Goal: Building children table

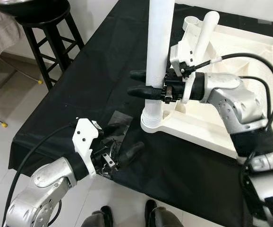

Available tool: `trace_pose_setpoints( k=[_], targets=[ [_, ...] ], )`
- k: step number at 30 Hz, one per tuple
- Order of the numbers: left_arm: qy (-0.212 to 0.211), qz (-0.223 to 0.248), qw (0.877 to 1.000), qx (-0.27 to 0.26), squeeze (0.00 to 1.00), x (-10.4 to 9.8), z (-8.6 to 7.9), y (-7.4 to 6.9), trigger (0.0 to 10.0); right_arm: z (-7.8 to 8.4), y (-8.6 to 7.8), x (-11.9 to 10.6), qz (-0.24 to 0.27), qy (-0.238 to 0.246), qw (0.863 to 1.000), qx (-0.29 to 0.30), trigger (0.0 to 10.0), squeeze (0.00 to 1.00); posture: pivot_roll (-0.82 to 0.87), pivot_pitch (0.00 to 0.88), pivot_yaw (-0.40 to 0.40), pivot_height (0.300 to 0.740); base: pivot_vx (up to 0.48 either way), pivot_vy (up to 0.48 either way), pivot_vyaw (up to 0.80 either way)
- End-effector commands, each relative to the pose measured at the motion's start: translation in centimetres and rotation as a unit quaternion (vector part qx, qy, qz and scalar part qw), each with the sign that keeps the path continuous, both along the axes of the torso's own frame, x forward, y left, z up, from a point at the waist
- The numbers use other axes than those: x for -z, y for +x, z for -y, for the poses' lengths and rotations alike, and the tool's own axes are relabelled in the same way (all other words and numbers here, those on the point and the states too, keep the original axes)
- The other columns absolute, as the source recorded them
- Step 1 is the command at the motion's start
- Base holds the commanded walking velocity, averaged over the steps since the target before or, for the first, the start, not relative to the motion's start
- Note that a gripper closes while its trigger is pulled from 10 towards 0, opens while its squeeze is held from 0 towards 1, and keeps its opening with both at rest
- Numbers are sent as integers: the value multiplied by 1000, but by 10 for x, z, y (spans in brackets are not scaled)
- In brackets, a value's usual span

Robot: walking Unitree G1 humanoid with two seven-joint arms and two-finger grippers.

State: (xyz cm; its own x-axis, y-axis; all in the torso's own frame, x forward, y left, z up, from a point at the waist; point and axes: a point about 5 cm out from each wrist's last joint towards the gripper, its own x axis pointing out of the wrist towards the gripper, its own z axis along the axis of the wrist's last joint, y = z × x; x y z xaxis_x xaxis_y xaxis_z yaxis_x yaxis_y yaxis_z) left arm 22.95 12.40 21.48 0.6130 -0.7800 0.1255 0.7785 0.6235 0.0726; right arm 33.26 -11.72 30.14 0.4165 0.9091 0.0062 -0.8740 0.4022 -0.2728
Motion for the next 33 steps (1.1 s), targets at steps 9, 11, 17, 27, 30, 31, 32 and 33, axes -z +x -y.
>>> trace_pose_setpoints(
  k=[9, 11, 17, 27, 30, 31, 32, 33],
  targets=[
    [8, 1, 1000, 11, 0, 2, 0, 2, 10000, 10, -22, 121, -145, -42, 917, 369, 10000, 0, -63, 371, -25, 740, 0, 0, 0],
    [9, 6, 1000, 11, 0, 0, -1, 4, 10000, 0, -32, 128, -152, -21, 904, 398, 10000, 0, -62, 363, -16, 740, 0, 0, 0],
    [14, 27, 999, 9, 0, -11, -7, 12, 10000, -14, -36, 132, -161, 22, 885, 436, 10000, 0, -47, 331, -3, 740, 0, 0, 0],
    [-24, 71, 996, 49, 0, -53, -19, 25, 10000, -23, -42, 132, -162, 47, 852, 496, 10000, 0, -47, 297, 12, 740, 0, 0, 0],
    [-29, 82, 991, 98, 0, -70, -17, 26, 10000, -26, -42, 133, -164, 50, 850, 498, 10000, 0, -48, 284, 16, 740, 0, 0, 0],
    [-30, 86, 989, 118, 0, -76, -16, 25, 10000, -28, -42, 132, -164, 50, 851, 497, 10000, 0, -48, 284, 16, 740, 0, 0, 0],
    [-29, 90, 985, 146, 0, -85, -15, 25, 10000, -29, -42, 132, -164, 51, 851, 496, 10000, 0, -48, 281, 16, 740, 0, 0, 0],
    [-29, 90, 985, 146, 0, -85, -15, 25, 10000, -29, -42, 132, -164, 51, 851, 496, 10000, 0, -48, 281, 16, 740, 0, 0, 0]
  ],
)
